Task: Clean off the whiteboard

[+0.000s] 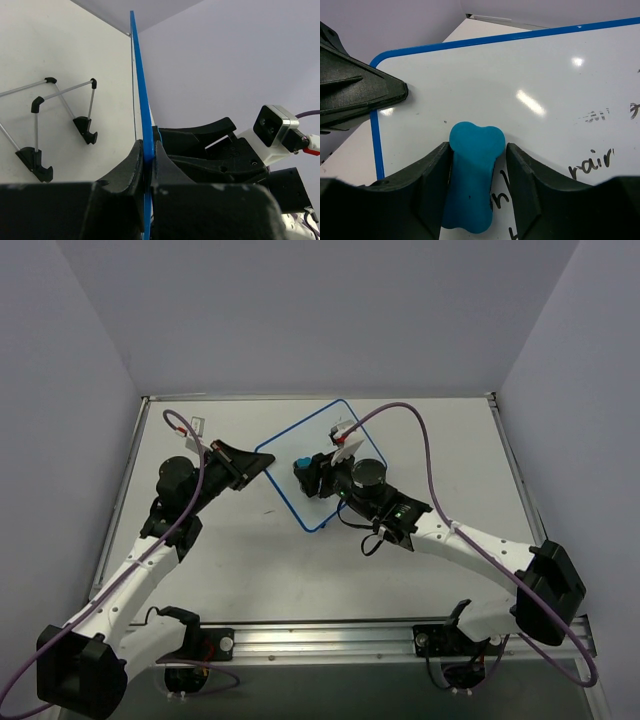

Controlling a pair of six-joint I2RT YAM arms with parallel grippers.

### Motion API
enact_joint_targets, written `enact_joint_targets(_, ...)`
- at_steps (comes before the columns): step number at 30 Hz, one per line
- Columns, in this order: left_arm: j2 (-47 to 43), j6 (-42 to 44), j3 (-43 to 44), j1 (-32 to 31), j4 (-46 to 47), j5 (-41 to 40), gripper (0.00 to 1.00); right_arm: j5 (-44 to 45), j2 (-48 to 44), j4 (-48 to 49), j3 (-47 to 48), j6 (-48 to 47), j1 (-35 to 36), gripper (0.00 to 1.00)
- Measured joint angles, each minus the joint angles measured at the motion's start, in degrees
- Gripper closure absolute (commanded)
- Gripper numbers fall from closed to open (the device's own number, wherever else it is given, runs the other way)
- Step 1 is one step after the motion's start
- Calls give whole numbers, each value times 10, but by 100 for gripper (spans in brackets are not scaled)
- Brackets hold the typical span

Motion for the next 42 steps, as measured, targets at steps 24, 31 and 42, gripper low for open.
enact_joint_targets(24,0,-17,0,0,17,36,98,-41,-46,-30,-19,-16,-24,47)
enact_joint_targets(31,0,-17,0,0,18,42,98,-47,-56,-37,-24,-21,-25,50)
enact_joint_targets(42,0,-17,0,0,21,47,98,-58,-69,-56,-25,-28,-26,51)
